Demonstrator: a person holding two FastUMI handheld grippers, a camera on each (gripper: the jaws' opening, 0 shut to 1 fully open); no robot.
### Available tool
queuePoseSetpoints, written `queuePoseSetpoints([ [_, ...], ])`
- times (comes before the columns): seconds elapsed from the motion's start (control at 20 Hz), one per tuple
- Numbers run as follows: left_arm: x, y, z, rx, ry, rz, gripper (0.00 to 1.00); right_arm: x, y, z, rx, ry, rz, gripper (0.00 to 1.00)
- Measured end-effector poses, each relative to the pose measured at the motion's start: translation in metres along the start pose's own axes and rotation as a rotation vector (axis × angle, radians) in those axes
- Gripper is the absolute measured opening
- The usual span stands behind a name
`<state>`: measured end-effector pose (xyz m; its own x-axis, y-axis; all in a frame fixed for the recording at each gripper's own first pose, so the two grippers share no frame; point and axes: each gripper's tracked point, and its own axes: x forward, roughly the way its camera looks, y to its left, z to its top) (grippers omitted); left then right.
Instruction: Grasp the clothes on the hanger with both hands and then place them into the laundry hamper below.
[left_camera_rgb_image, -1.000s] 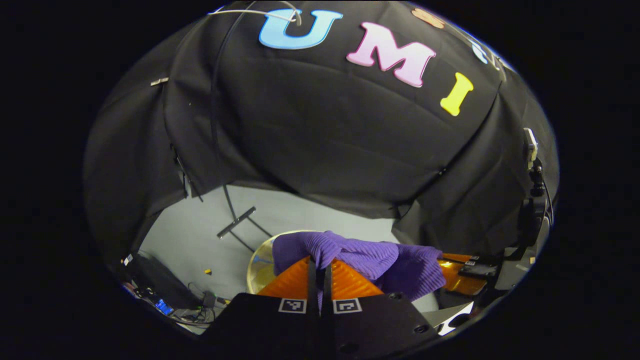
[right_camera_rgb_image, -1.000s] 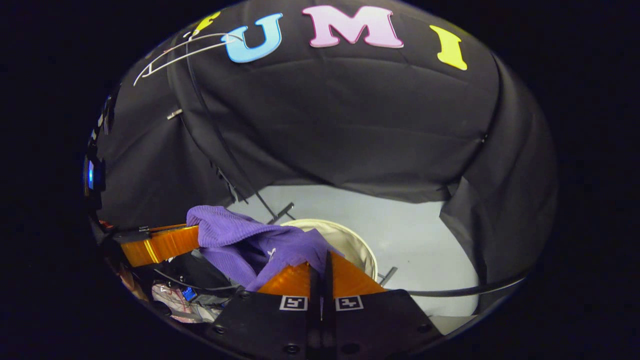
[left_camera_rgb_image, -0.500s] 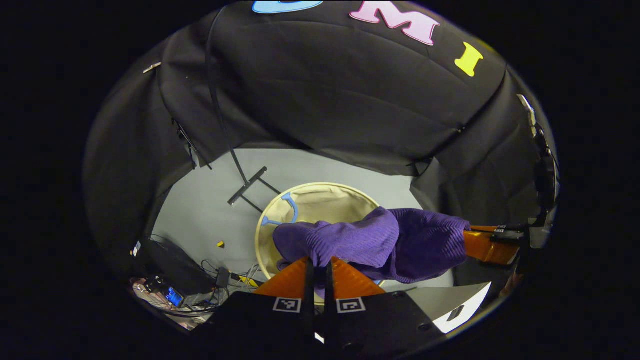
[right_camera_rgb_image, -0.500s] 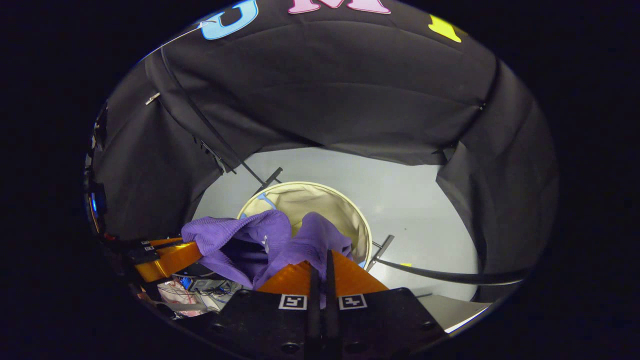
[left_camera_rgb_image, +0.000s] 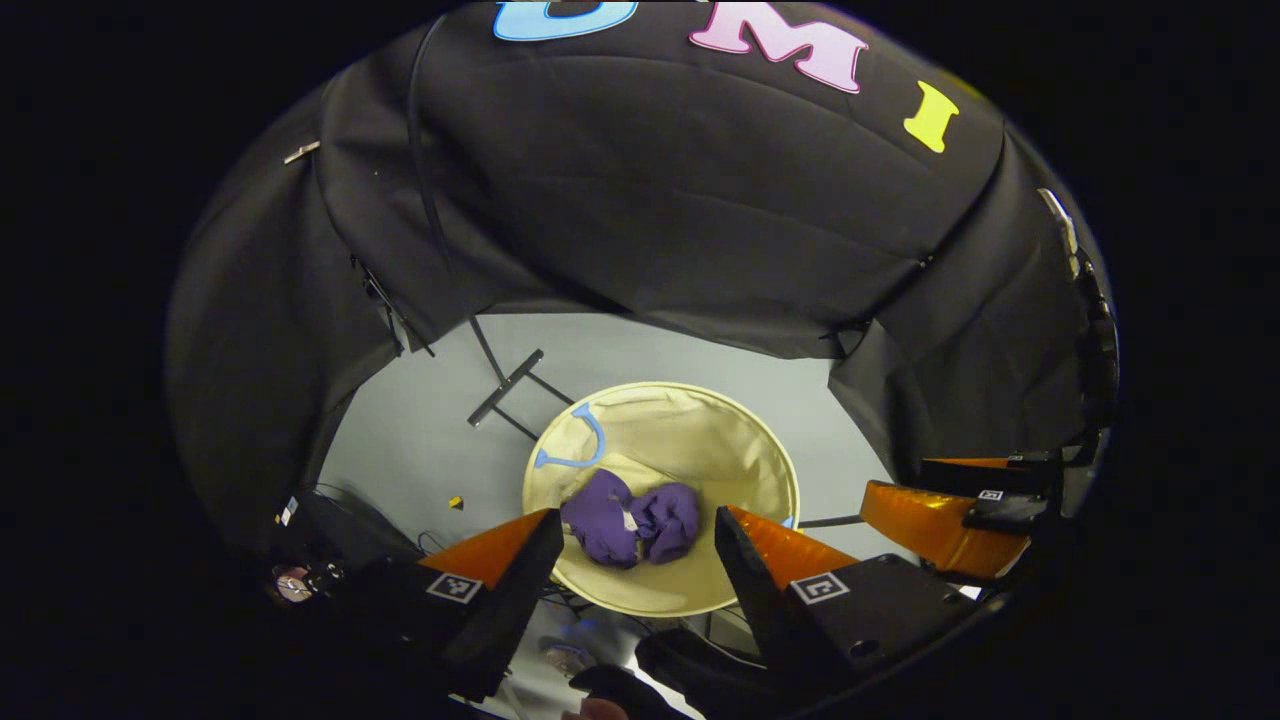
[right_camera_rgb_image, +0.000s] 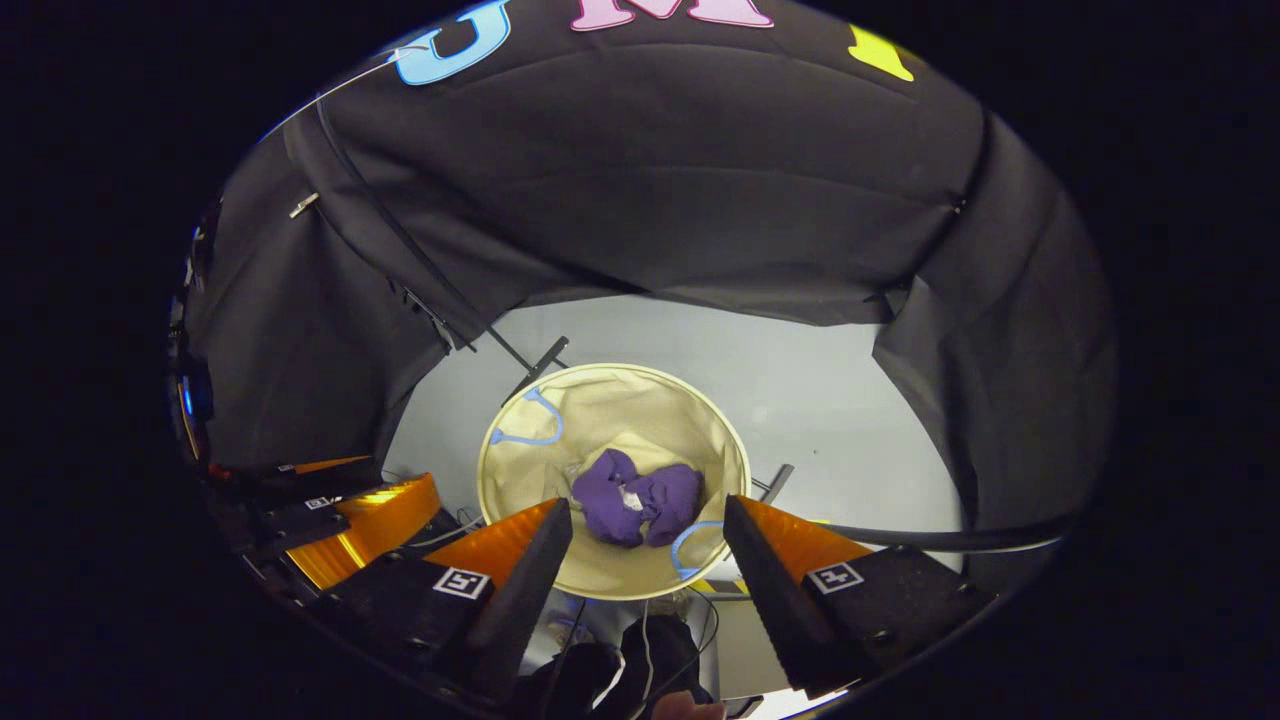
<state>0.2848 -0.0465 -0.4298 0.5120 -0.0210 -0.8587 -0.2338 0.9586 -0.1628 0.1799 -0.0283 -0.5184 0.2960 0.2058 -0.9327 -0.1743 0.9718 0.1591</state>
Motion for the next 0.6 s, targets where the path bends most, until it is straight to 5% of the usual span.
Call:
queuePoseSetpoints([
  [0.6,-0.096,0.004,-0.006,0.077,-0.116,-0.082,0.96,-0.091,0.045,0.004,0.071,-0.183,-0.052,0.99],
])
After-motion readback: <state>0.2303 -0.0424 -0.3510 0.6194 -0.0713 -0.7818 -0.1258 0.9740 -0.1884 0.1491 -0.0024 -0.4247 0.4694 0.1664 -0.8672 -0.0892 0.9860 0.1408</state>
